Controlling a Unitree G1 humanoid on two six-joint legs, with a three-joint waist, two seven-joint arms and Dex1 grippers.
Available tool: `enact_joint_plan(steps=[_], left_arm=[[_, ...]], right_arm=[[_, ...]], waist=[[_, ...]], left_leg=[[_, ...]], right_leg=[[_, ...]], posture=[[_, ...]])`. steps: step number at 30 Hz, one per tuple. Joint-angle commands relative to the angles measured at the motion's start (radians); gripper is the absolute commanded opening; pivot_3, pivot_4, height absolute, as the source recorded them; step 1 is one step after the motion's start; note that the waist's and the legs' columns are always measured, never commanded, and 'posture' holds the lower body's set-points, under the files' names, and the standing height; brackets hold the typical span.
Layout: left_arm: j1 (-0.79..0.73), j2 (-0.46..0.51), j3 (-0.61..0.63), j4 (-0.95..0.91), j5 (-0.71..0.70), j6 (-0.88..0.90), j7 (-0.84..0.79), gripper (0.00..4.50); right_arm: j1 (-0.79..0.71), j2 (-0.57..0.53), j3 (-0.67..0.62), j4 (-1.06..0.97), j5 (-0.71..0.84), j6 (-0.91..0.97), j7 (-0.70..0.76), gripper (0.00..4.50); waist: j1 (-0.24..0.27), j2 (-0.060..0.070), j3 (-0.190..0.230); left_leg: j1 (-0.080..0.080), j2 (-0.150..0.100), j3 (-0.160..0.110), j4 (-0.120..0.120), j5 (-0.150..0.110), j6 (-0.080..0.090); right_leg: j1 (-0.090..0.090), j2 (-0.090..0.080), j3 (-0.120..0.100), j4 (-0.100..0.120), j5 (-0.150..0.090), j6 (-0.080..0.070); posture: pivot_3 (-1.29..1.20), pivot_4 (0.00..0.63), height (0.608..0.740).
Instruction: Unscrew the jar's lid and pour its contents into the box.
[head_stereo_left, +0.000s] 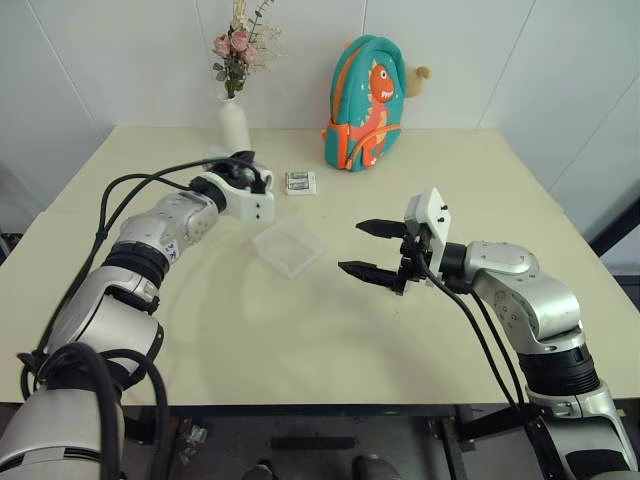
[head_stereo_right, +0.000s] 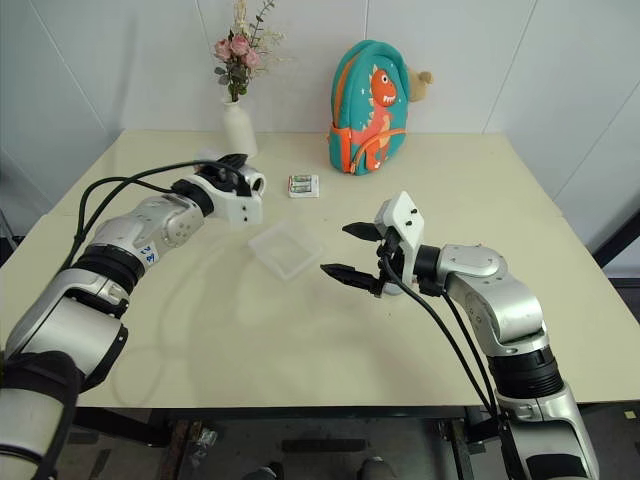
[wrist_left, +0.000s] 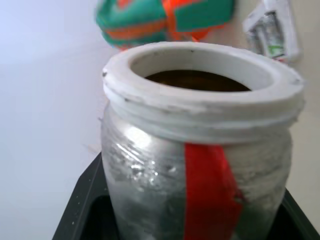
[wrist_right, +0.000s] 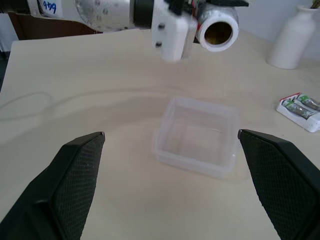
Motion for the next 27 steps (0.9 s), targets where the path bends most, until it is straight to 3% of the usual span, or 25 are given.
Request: enact_joint_plan(steps=[1, 2, 4, 6, 9, 18, 24, 27], left_arm=[[-0.064, -0.017, -0.111, 0.011, 0.185, 0.095, 0.188, 2.00], [-0.074, -0.029, -0.166, 0.004, 0.271, 0.172, 0.258, 2.00], [-0.094, -0.036, -0.196, 0.009, 0.303, 0.165, 0.260, 2.00], [-0.093, -0.038, -0.231, -0.023, 0.402, 0.339, 0.411, 2.00], [-0.129, -0.038, -0.225, 0.007, 0.360, 0.218, 0.272, 2.00], [-0.121, -0.044, -0.225, 0.018, 0.359, 0.230, 0.255, 2.00], [-0.102, -0.028, -0.151, -0.003, 0.260, 0.174, 0.195, 2.00], [-0.059, 0.002, -0.001, 0.019, 0.035, 0.010, 0.033, 2.00]], right_arm=[[0.002, 0.024, -0.038, -0.042, 0.040, 0.007, -0.031, 4.49], [0.004, 0.031, -0.042, -0.044, 0.046, 0.009, -0.038, 4.49], [0.006, 0.041, -0.046, -0.044, 0.053, 0.011, -0.051, 4.49], [0.006, 0.050, -0.050, -0.042, 0.061, 0.008, -0.062, 4.49], [0.007, 0.078, -0.058, -0.039, 0.077, 0.009, -0.089, 4.49], [0.021, 0.121, -0.061, -0.056, 0.116, 0.018, -0.107, 4.49], [0.025, 0.119, -0.056, -0.062, 0.124, 0.021, -0.111, 4.49], [0.036, 0.108, -0.050, -0.070, 0.122, 0.023, -0.108, 4.49]], waist=[[0.005, 0.000, 0.000], [0.008, 0.000, 0.000], [0.012, 0.000, 0.000], [0.011, 0.000, 0.000], [0.011, 0.000, 0.000], [0.010, 0.000, 0.000], [0.012, 0.000, 0.000], [0.008, 0.000, 0.000]], left_leg=[[0.000, 0.000, 0.000, 0.000, 0.000, 0.000], [0.000, 0.000, 0.000, 0.000, 0.000, 0.000], [0.000, 0.000, 0.000, 0.000, 0.000, 0.000], [0.000, 0.000, 0.000, 0.000, 0.000, 0.000], [-0.001, 0.000, 0.000, -0.001, 0.000, 0.000], [0.000, 0.000, 0.000, -0.001, 0.000, 0.000], [0.000, 0.000, 0.000, 0.000, 0.000, 0.000], [0.000, 0.000, 0.000, 0.000, 0.000, -0.001]], right_leg=[[0.000, 0.000, 0.000, 0.000, 0.000, 0.000], [0.000, 0.000, 0.000, 0.000, 0.000, 0.000], [0.000, 0.000, 0.000, 0.001, 0.000, 0.000], [0.000, 0.000, 0.000, 0.000, 0.000, 0.000], [-0.001, 0.000, 0.000, 0.001, -0.001, 0.001], [-0.001, 0.000, 0.000, 0.003, -0.001, 0.001], [-0.001, 0.000, 0.000, 0.004, -0.001, 0.001], [-0.001, 0.000, 0.000, 0.004, -0.001, 0.001]], posture=[[0.00, 0.150, 0.740], [0.00, 0.150, 0.740], [0.00, 0.150, 0.740], [0.00, 0.150, 0.740], [0.00, 0.150, 0.740], [0.00, 0.150, 0.740], [0.00, 0.150, 0.740], [0.00, 0.150, 0.740]])
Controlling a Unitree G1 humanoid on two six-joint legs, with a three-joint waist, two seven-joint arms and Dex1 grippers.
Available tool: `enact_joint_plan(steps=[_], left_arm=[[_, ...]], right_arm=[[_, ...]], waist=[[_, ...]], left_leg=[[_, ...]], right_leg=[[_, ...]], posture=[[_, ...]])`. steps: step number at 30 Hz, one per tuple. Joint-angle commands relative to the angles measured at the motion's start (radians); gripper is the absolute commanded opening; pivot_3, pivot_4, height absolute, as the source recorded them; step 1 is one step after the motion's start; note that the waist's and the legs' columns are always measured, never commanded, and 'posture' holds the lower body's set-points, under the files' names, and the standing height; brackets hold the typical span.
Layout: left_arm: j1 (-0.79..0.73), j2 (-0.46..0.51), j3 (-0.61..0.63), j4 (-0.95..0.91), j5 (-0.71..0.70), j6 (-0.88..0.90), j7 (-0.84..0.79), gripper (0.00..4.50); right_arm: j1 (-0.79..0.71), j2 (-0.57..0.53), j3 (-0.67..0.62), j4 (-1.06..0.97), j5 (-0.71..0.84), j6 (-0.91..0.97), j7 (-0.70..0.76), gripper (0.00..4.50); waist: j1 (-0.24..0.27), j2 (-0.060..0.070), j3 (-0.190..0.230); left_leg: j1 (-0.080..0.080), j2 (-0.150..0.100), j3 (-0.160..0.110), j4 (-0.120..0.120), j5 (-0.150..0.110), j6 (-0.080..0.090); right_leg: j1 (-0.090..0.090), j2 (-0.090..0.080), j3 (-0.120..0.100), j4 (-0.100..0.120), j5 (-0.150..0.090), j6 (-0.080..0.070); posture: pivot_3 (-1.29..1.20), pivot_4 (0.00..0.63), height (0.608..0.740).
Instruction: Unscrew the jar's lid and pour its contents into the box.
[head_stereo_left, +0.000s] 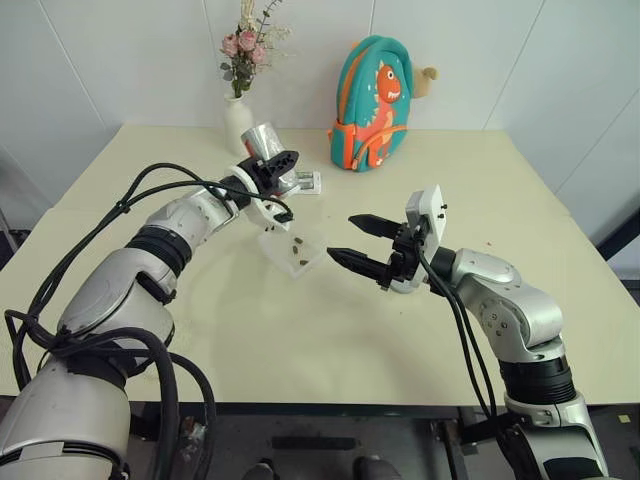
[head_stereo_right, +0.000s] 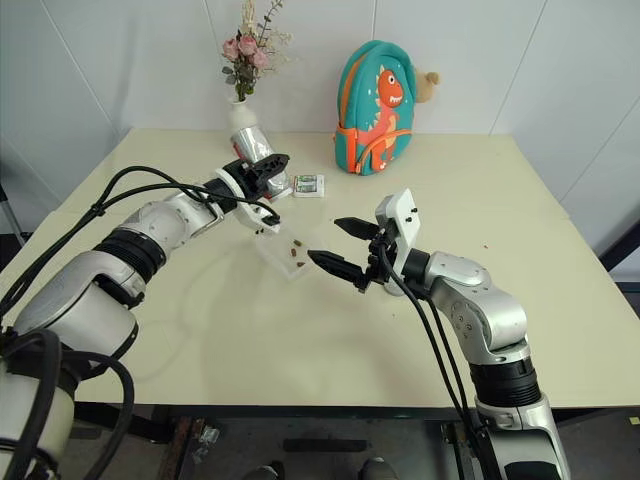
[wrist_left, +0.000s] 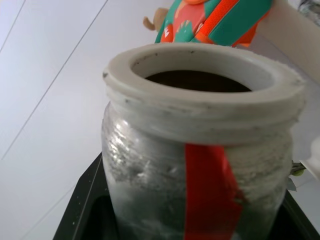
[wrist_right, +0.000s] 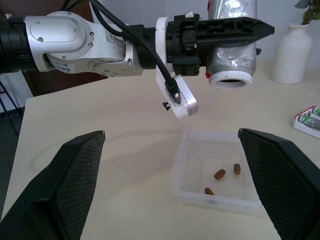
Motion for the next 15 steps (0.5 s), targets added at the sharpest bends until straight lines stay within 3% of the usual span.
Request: enact_joint_plan(steps=[1, 3, 5, 7, 10, 13, 15], left_arm=[[0.039, 0.044, 0.204, 0.021, -0.292, -0.191, -0.208, 2.00], [0.096, 0.032, 0.369, 0.020, -0.520, -0.226, -0.400, 2.00], [0.185, -0.021, 0.675, -0.025, -0.915, -0.044, -0.698, 2.00], [0.246, -0.051, 0.901, -0.074, -1.178, 0.171, -0.866, 2.00], [0.310, -0.045, 1.029, -0.154, -1.298, 0.322, -0.912, 2.00], [0.345, -0.014, 1.178, -0.113, -1.418, 0.514, -0.871, 2.00], [0.405, -0.009, 1.202, -0.160, -1.476, 0.571, -0.992, 2.00]], right_arm=[[0.011, -0.014, -0.009, -0.055, 0.012, -0.001, 0.001, 4.49], [0.017, -0.019, -0.010, -0.060, 0.012, 0.001, 0.001, 4.49], [0.024, -0.034, -0.007, -0.066, 0.003, -0.002, 0.004, 4.49], [0.028, -0.052, 0.003, -0.067, -0.016, -0.013, 0.014, 4.49], [0.030, -0.073, 0.020, -0.063, -0.041, -0.031, 0.029, 4.49], [0.026, -0.097, 0.039, -0.041, -0.072, -0.066, 0.060, 4.49], [0.020, -0.107, 0.047, -0.024, -0.088, -0.084, 0.079, 4.49]], waist=[[-0.004, 0.000, 0.000], [-0.003, 0.000, 0.000], [-0.003, 0.001, 0.000], [-0.004, 0.000, 0.000], [-0.013, 0.000, 0.000], [-0.017, 0.000, 0.000], [-0.024, 0.000, 0.000]], left_leg=[[0.000, 0.000, 0.000, 0.000, 0.000, 0.000], [0.001, 0.000, 0.000, 0.000, 0.000, 0.000], [0.001, 0.000, 0.000, 0.001, 0.000, -0.001], [0.001, 0.000, 0.000, 0.002, 0.001, -0.001], [0.001, 0.000, 0.000, 0.005, 0.001, -0.001], [0.001, 0.000, -0.002, 0.009, 0.001, -0.001], [0.001, 0.000, -0.002, 0.012, 0.001, 0.000]], right_leg=[[0.000, 0.000, 0.000, 0.000, 0.000, 0.000], [0.000, 0.000, 0.000, 0.001, 0.000, 0.000], [0.000, 0.000, 0.000, 0.002, 0.000, -0.001], [0.000, 0.000, 0.000, 0.005, 0.000, -0.001], [0.000, 0.000, 0.000, 0.008, 0.000, -0.001], [0.000, 0.000, 0.000, 0.011, 0.000, -0.001], [0.001, 0.000, 0.000, 0.012, 0.000, -0.001]], posture=[[0.00, 0.150, 0.740], [0.00, 0.150, 0.740], [0.00, 0.150, 0.740], [0.00, 0.150, 0.740], [0.00, 0.150, 0.740], [0.00, 0.150, 0.740], [0.00, 0.150, 0.740]])
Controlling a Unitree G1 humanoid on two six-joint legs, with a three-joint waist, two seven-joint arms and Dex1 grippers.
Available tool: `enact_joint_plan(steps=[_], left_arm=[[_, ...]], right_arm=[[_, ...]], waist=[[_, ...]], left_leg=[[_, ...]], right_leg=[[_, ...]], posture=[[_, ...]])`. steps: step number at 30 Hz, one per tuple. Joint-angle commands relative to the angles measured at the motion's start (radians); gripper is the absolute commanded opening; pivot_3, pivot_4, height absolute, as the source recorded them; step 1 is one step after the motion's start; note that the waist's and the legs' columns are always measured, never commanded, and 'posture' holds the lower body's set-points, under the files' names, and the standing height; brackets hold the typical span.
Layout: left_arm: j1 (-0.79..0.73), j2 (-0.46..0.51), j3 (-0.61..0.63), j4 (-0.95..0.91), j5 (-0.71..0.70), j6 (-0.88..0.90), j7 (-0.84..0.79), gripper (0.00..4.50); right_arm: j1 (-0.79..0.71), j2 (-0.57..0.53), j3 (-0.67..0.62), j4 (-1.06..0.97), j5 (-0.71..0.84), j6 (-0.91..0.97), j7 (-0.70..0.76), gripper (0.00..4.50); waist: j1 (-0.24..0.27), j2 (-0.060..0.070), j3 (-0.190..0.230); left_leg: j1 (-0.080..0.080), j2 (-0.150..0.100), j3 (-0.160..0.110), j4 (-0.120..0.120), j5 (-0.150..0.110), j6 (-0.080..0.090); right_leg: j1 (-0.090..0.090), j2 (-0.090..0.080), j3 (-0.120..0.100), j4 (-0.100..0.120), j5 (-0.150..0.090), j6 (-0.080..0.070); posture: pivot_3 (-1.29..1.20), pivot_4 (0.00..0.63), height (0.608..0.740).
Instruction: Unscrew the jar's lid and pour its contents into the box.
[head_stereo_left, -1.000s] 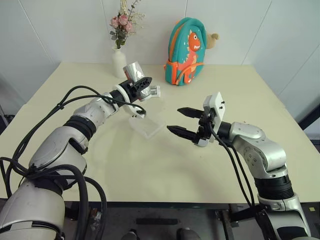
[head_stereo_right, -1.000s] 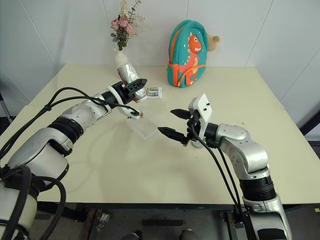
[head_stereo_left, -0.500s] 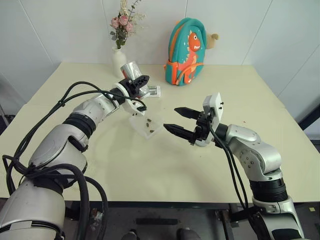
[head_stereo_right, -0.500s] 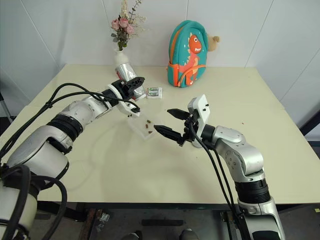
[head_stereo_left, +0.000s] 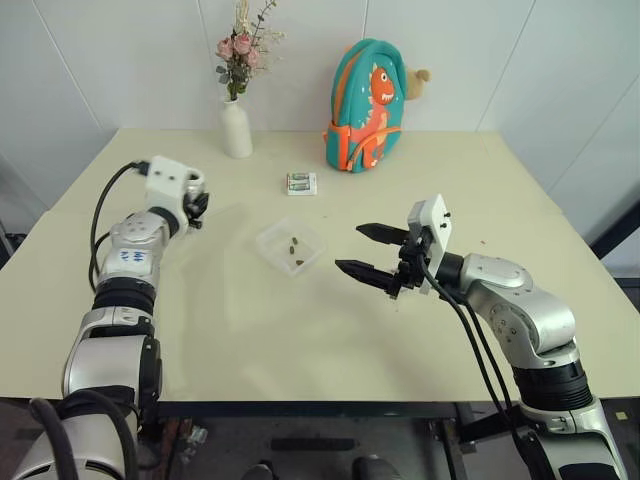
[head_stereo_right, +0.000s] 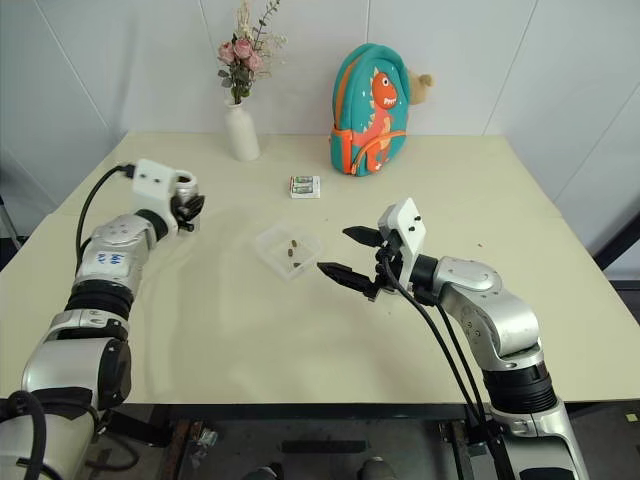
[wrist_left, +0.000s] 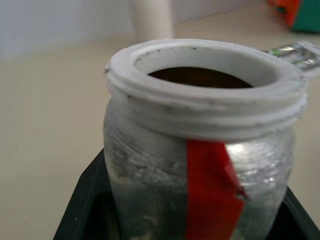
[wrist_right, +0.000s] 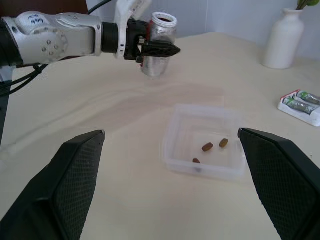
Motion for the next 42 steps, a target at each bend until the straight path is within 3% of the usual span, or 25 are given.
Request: enact_joint_plan(steps=[1, 5, 11, 19, 27, 36, 40, 42], left_arm=[[0.079, 0.021, 0.062, -0.109, -0.110, 0.061, -0.140, 2.00], [0.192, 0.025, 0.077, -0.095, -0.067, -0.130, -0.052, 2.00], [0.246, 0.011, 0.050, -0.069, -0.058, -0.262, -0.095, 2.00], [0.262, 0.015, 0.075, -0.065, -0.097, -0.267, -0.096, 4.48], [0.393, 0.035, 0.069, -0.286, -0.092, -0.162, -0.089, 4.48], [0.722, 0.044, 0.117, -0.875, -0.121, 0.121, -0.032, 4.48], [0.929, 0.128, 0.091, -1.079, -0.066, 0.105, -0.129, 4.48], [0.983, 0.165, 0.083, -1.150, -0.103, 0.041, -0.237, 4.48]], right_arm=[[-0.017, -0.022, -0.003, 0.004, -0.022, -0.051, 0.034, 4.49], [-0.028, -0.018, 0.001, 0.020, -0.030, -0.067, 0.050, 4.49], [-0.029, -0.017, 0.001, 0.020, -0.034, -0.068, 0.058, 4.49], [-0.017, -0.017, -0.001, 0.000, -0.031, -0.060, 0.055, 4.50], [-0.003, -0.013, -0.003, -0.016, -0.025, -0.057, 0.050, 4.50], [0.062, -0.043, -0.022, -0.081, -0.010, -0.037, 0.053, 4.50], [0.105, -0.066, -0.036, -0.100, -0.012, -0.066, 0.073, 4.50], [0.124, -0.082, -0.038, -0.106, -0.018, -0.103, 0.102, 4.50]], waist=[[-0.007, 0.000, 0.000], [-0.007, 0.000, 0.000], [-0.005, -0.001, 0.000], [-0.007, -0.001, 0.000], [-0.008, -0.001, 0.000], [-0.006, -0.001, 0.000], [-0.012, -0.001, -0.001], [-0.009, -0.001, -0.001]], left_leg=[[0.000, 0.000, 0.000, 0.001, 0.000, 0.000], [0.004, 0.000, 0.000, 0.004, 0.000, 0.000], [0.008, 0.000, 0.000, 0.004, 0.000, 0.000], [0.009, 0.000, 0.000, 0.003, 0.000, 0.000], [0.009, 0.000, 0.000, 0.002, 0.000, 0.000], [0.010, 0.001, 0.000, 0.002, 0.000, 0.000], [0.011, 0.001, 0.001, 0.001, 0.000, 0.000], [0.013, 0.002, 0.003, -0.004, 0.000, 0.000]], right_leg=[[0.001, 0.000, 0.000, 0.001, 0.000, 0.000], [0.005, 0.000, 0.000, 0.003, 0.001, 0.000], [0.008, 0.000, 0.000, 0.004, 0.002, -0.001], [0.008, 0.000, 0.000, 0.004, 0.002, -0.001], [0.008, 0.000, 0.001, 0.003, 0.002, -0.002], [0.008, 0.000, 0.001, 0.003, 0.001, -0.002], [0.009, 0.000, 0.002, -0.001, 0.001, -0.004], [0.011, 0.000, 0.003, -0.006, -0.002, -0.010]], posture=[[0.00, 0.150, 0.740], [0.00, 0.150, 0.740], [0.00, 0.150, 0.740], [0.00, 0.150, 0.740], [0.00, 0.150, 0.740], [0.00, 0.150, 0.740], [0.00, 0.150, 0.740], [0.00, 0.150, 0.740]])
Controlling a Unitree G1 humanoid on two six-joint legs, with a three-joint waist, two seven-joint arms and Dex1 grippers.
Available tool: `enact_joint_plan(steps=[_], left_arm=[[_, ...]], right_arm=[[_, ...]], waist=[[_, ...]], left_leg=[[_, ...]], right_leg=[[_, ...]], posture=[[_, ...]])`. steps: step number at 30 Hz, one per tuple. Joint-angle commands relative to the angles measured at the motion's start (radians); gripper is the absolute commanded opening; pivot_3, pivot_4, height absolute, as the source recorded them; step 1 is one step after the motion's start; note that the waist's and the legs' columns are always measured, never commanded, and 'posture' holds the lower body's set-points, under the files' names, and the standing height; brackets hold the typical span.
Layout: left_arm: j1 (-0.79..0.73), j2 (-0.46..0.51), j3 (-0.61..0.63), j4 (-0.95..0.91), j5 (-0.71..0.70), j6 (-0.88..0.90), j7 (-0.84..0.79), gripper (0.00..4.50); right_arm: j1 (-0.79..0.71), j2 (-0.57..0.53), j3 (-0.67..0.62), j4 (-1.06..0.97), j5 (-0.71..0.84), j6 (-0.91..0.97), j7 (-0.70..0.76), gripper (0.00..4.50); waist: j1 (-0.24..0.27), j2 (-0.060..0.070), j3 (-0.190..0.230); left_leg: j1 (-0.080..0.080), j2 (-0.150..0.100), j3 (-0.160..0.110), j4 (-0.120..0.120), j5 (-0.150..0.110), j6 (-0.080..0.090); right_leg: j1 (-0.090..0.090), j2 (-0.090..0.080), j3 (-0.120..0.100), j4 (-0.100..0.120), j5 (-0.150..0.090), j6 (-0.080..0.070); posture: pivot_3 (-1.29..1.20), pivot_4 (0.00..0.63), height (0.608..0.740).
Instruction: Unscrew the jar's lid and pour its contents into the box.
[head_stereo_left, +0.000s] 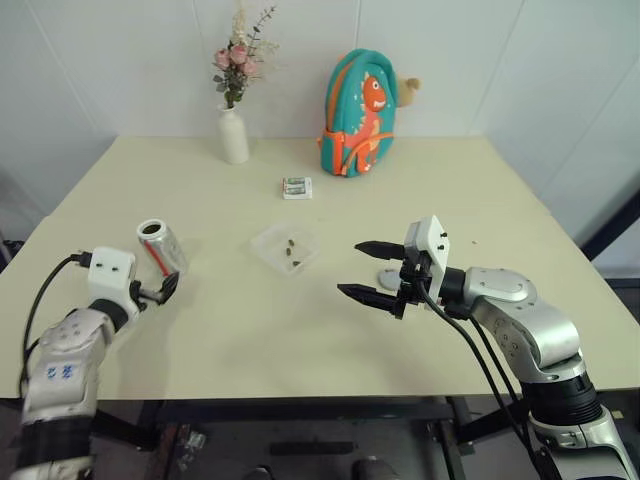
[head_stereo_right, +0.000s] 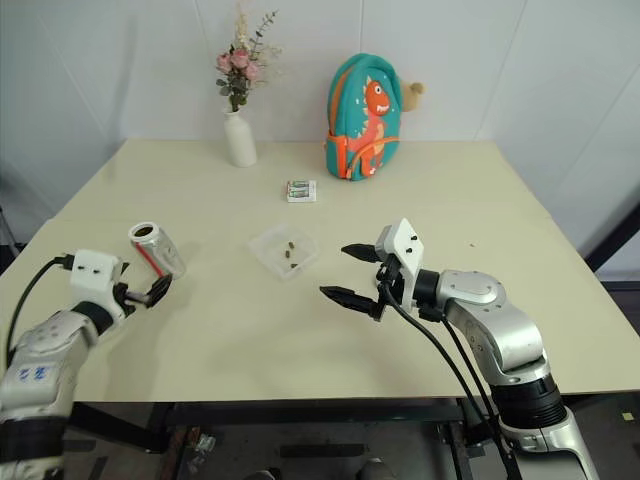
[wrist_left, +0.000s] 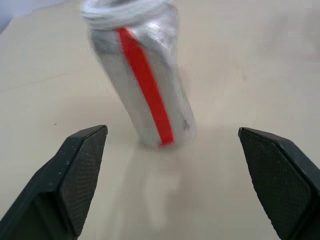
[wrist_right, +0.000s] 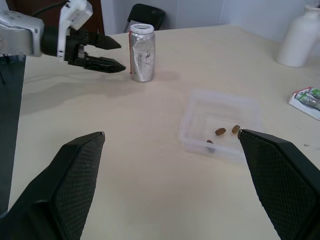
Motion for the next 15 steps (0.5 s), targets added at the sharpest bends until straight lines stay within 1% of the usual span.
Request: enact_joint_plan(steps=[1, 2, 3, 4, 6, 8, 9, 12, 13, 14, 15], left_arm=[[0.052, 0.060, 0.004, -0.149, -0.058, -0.130, -0.189, 4.48], [0.059, 0.067, 0.008, -0.167, -0.082, -0.169, -0.239, 4.48], [0.043, 0.084, 0.007, -0.149, -0.089, -0.216, -0.284, 4.48], [0.015, 0.114, -0.013, -0.124, -0.098, -0.228, -0.350, 4.48], [-0.023, 0.149, -0.044, -0.087, -0.108, -0.234, -0.425, 4.48], [-0.077, 0.138, -0.058, -0.061, -0.158, -0.293, -0.508, 4.48], [-0.106, 0.132, -0.057, -0.057, -0.207, -0.271, -0.545, 4.48], [-0.151, 0.137, -0.071, -0.033, -0.232, -0.253, -0.597, 4.48], [-0.154, 0.134, -0.077, -0.028, -0.230, -0.250, -0.601, 4.48], [-0.156, 0.131, -0.079, -0.026, -0.232, -0.246, -0.603, 4.48], [-0.152, 0.127, -0.083, -0.038, -0.243, -0.236, -0.610, 4.48]], right_arm=[[0.013, -0.026, -0.022, -0.043, 0.007, -0.068, 0.047, 4.50], [0.017, -0.032, -0.021, -0.040, 0.004, -0.079, 0.056, 4.50], [0.018, -0.038, -0.019, -0.021, -0.007, -0.109, 0.074, 4.50], [0.013, -0.046, -0.011, 0.006, -0.024, -0.143, 0.096, 4.50], [0.004, -0.055, -0.004, 0.045, -0.045, -0.185, 0.125, 4.50], [-0.008, -0.049, -0.018, 0.073, -0.036, -0.233, 0.158, 4.50], [-0.016, -0.053, -0.025, 0.084, -0.025, -0.231, 0.172, 4.50], [-0.029, -0.065, -0.034, 0.116, -0.015, -0.232, 0.205, 4.50], [-0.018, -0.076, -0.033, 0.126, -0.027, -0.251, 0.220, 4.50], [-0.009, -0.083, -0.031, 0.133, -0.036, -0.265, 0.230, 4.50], [0.008, -0.094, -0.032, 0.134, -0.044, -0.278, 0.238, 4.50]], waist=[[0.002, 0.000, 0.000], [0.004, 0.000, 0.000], [0.007, 0.000, 0.000], [0.009, 0.000, 0.000], [0.008, 0.000, 0.000], [0.005, 0.000, 0.000], [0.004, 0.000, 0.000], [-0.001, 0.000, 0.000], [-0.001, 0.000, 0.000], [0.000, 0.000, 0.000], [0.000, 0.000, 0.000]], left_leg=[[0.000, 0.000, 0.000, 0.000, 0.000, 0.000], [0.000, 0.000, 0.000, -0.001, 0.000, 0.000], [0.000, 0.000, 0.000, -0.002, 0.000, 0.000], [0.000, 0.000, 0.000, -0.003, 0.000, 0.000], [0.001, 0.000, 0.000, -0.004, 0.000, 0.000], [0.002, 0.000, 0.001, -0.006, 0.001, 0.001], [0.003, 0.000, 0.002, -0.007, 0.001, 0.001], [0.002, 0.001, 0.003, -0.008, -0.001, 0.003], [0.002, 0.001, 0.003, -0.008, -0.002, 0.004], [0.003, 0.001, 0.003, -0.009, -0.003, 0.004], [0.004, 0.001, 0.002, -0.010, -0.003, 0.005]], right_leg=[[0.000, 0.000, 0.000, 0.000, -0.002, -0.004], [0.000, 0.000, 0.000, -0.001, -0.002, -0.005], [0.000, 0.000, 0.000, -0.003, -0.005, -0.011], [0.000, 0.000, 0.000, -0.006, -0.005, -0.012], [0.003, 0.000, 0.000, -0.009, -0.005, -0.012], [0.007, 0.000, 0.000, -0.017, -0.002, -0.012], [0.009, -0.001, 0.000, -0.019, -0.001, -0.011], [0.009, -0.001, 0.000, -0.022, 0.001, -0.007], [0.009, -0.001, 0.000, -0.021, 0.003, -0.003], [0.008, -0.001, -0.001, -0.019, 0.007, 0.005], [0.008, -0.001, -0.001, -0.018, 0.006, 0.007]], posture=[[0.00, 0.150, 0.740], [0.00, 0.150, 0.740], [0.00, 0.150, 0.740], [0.00, 0.150, 0.740], [0.00, 0.150, 0.740], [0.00, 0.150, 0.740], [0.00, 0.150, 0.740], [0.00, 0.150, 0.740], [0.00, 0.150, 0.740], [0.00, 0.150, 0.740], [0.00, 0.150, 0.740]])
